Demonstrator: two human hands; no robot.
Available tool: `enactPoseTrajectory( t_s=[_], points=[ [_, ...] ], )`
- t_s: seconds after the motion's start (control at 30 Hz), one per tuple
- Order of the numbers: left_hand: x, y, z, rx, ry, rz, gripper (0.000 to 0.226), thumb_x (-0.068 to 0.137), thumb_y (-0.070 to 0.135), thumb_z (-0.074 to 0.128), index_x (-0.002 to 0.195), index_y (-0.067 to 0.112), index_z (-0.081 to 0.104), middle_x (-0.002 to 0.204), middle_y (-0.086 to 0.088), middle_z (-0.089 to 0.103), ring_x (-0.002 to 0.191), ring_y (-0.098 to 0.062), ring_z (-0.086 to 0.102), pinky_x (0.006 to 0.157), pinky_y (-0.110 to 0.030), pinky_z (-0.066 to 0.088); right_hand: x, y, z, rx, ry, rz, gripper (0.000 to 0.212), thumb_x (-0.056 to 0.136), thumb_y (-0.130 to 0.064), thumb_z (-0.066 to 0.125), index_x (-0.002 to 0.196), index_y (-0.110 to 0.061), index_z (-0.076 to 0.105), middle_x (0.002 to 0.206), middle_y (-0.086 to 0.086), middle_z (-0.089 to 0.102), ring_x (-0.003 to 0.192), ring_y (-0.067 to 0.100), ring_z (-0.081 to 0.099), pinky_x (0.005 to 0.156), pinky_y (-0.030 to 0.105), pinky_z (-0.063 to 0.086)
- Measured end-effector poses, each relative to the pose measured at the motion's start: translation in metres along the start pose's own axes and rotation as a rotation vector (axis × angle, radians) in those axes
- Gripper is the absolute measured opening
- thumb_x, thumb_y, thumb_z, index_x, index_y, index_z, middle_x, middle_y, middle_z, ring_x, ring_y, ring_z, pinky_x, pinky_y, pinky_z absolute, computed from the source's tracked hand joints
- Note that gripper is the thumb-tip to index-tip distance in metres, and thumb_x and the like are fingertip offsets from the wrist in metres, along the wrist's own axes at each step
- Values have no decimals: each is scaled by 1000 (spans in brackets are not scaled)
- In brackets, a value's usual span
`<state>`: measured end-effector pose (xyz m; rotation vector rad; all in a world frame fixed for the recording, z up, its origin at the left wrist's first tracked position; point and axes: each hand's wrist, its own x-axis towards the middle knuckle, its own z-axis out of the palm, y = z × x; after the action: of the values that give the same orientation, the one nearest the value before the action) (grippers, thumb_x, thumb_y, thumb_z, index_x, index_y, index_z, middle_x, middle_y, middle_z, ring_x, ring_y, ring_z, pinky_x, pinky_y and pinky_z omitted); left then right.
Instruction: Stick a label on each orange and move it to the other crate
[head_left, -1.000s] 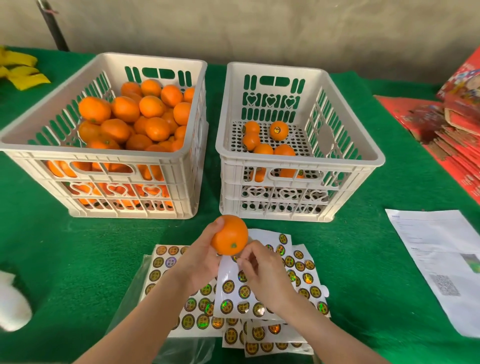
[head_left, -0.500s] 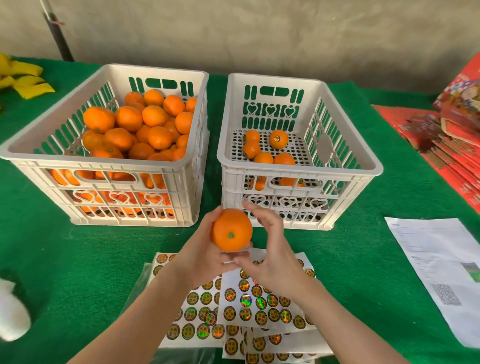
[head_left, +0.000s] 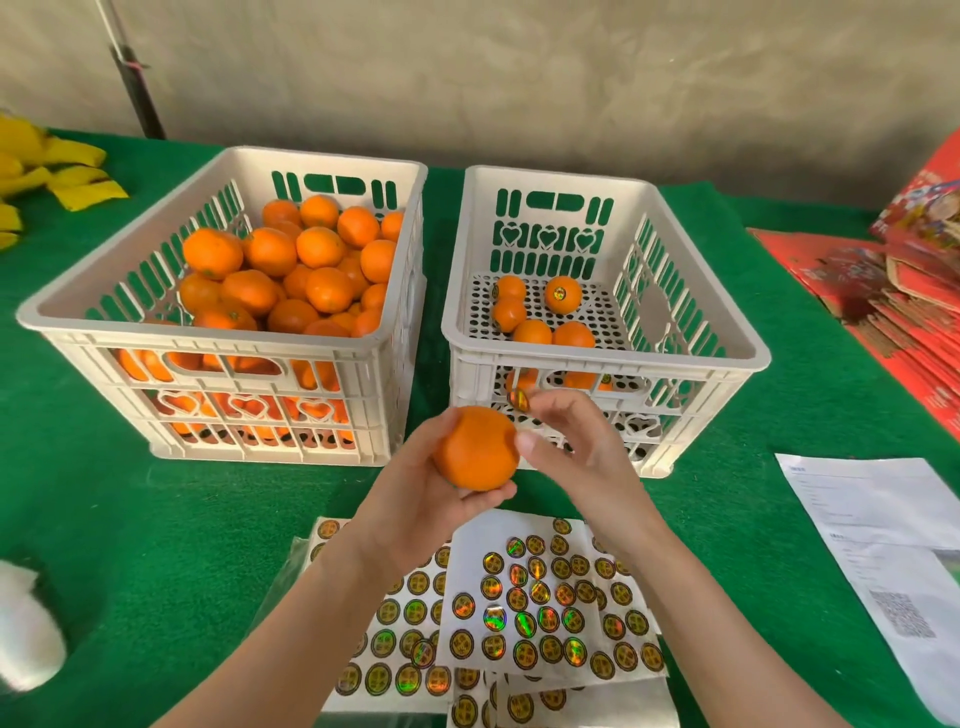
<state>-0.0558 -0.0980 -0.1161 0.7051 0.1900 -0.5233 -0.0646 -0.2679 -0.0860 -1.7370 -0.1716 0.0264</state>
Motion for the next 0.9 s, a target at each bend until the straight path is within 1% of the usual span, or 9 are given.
enactPoseTrajectory(
  t_s=[0.07, 0.2, 0.3, 0.4, 0.47, 0.63, 0.77, 0.83, 0.9],
  points=[
    [0, 1, 2, 15, 38, 6, 59, 75, 37, 67, 128, 15, 50, 126, -20, 56, 100, -34, 66, 68, -37, 56, -2, -7, 0, 70, 22, 23, 5, 79, -30, 70, 76, -33, 67, 118, -12, 62, 116, 2, 54, 88, 22, 45],
    [-1, 0, 7, 92, 31, 26, 58, 70, 38, 70, 121, 14, 56, 111, -15, 68, 95, -28, 69, 72, -38, 57, -8, -12, 8, -24, -72, 35, 24, 85, -15, 66, 65, -28, 66, 115, -5, 61, 110, 1, 54, 78, 7, 41],
    [-3, -2, 8, 109, 39, 33, 55, 68, 39, 71, 116, 14, 59, 103, -13, 71, 95, -28, 69, 77, -40, 58, -8, -15, 11, -123, -66, 4, 17, 87, -14, 63, 72, -21, 63, 116, -5, 57, 110, -3, 50, 78, 4, 40],
    [-5, -1, 9, 118, 55, 35, 60, 68, 40, 71, 120, 13, 59, 108, -15, 69, 97, -29, 68, 82, -42, 57, -8, -16, 14, -197, -65, -23, 13, 90, -13, 60, 78, -20, 60, 114, -5, 55, 113, 4, 50, 94, 28, 46],
    [-8, 0, 12, 111, 58, 37, 62, 69, 40, 70, 123, 12, 57, 113, -17, 67, 97, -29, 68, 79, -41, 58, -9, -15, 17, -271, -39, -64, 11, 90, -13, 59, 81, -19, 57, 112, -5, 56, 111, 6, 51, 96, 38, 45],
    [-12, 0, 18, 44, 51, 53, 55, 73, 36, 66, 121, 11, 56, 111, -16, 69, 98, -27, 69, 72, -38, 58, -14, -8, 26, -409, 100, -226, 7, 91, -16, 59, 88, -16, 52, 107, -8, 58, 103, 1, 53, 89, 30, 46],
    [-15, 0, 20, 67, 73, 74, 58, 73, 39, 64, 123, 11, 56, 117, -17, 66, 104, -27, 67, 73, -37, 58, -18, -3, 35, -391, 164, -255, 23, 91, -32, 55, 103, -41, 37, 110, -21, 52, 102, -4, 52, 84, 13, 43],
    [-18, 1, 20, 95, 89, 103, 55, 73, 41, 63, 119, 12, 58, 113, -16, 68, 101, -26, 68, 71, -36, 58, -20, 0, 37, -350, 138, -260, 29, 90, -42, 51, 114, -46, 35, 116, -24, 49, 109, -5, 49, 88, 12, 42],
    [-21, 4, 23, 165, 93, 143, 50, 74, 45, 60, 114, 16, 61, 108, -15, 70, 96, -25, 69, 71, -35, 58, -19, -1, 39, -251, 47, -196, 49, 84, -52, 55, 124, -54, 27, 125, -28, 43, 118, -6, 44, 92, 14, 41]
  ],
)
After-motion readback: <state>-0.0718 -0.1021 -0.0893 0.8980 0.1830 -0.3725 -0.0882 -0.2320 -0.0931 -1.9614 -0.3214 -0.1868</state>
